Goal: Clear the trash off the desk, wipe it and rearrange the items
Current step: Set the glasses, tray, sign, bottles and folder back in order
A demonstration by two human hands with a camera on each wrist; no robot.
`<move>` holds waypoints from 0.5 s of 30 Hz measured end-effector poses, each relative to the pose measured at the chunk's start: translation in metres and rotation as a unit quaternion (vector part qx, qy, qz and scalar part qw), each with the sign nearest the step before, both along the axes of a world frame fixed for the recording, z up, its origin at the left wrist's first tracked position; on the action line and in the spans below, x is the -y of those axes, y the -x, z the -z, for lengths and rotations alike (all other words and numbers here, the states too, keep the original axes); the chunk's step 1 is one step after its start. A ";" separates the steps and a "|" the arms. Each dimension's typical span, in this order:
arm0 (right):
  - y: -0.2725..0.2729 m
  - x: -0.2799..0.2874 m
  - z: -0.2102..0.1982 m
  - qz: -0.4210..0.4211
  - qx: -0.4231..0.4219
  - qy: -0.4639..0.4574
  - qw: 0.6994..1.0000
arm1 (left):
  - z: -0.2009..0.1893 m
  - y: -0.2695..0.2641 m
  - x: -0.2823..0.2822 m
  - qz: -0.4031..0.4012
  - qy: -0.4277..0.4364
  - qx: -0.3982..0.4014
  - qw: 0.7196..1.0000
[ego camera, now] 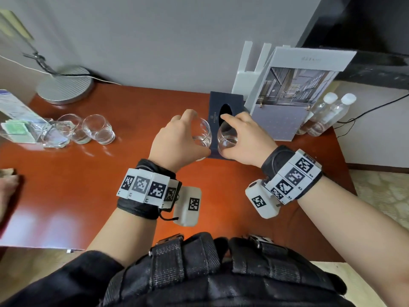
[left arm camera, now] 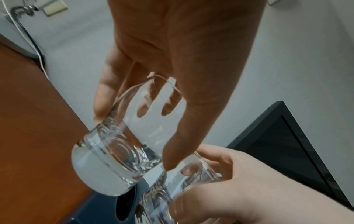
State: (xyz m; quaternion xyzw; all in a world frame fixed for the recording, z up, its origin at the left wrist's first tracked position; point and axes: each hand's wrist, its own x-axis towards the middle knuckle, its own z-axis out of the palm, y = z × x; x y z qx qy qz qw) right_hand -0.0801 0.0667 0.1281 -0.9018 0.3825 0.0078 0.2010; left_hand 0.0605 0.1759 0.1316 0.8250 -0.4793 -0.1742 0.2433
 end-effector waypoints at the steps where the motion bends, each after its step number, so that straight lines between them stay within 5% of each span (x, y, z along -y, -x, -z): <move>1: -0.007 -0.005 0.000 -0.004 -0.001 -0.001 1.000 | 0.000 -0.006 -0.006 -0.004 0.000 0.000 1.000; 15: -0.114 -0.069 0.006 -0.065 -0.010 -0.002 0.998 | 0.004 -0.102 -0.086 -0.052 -0.009 -0.003 0.999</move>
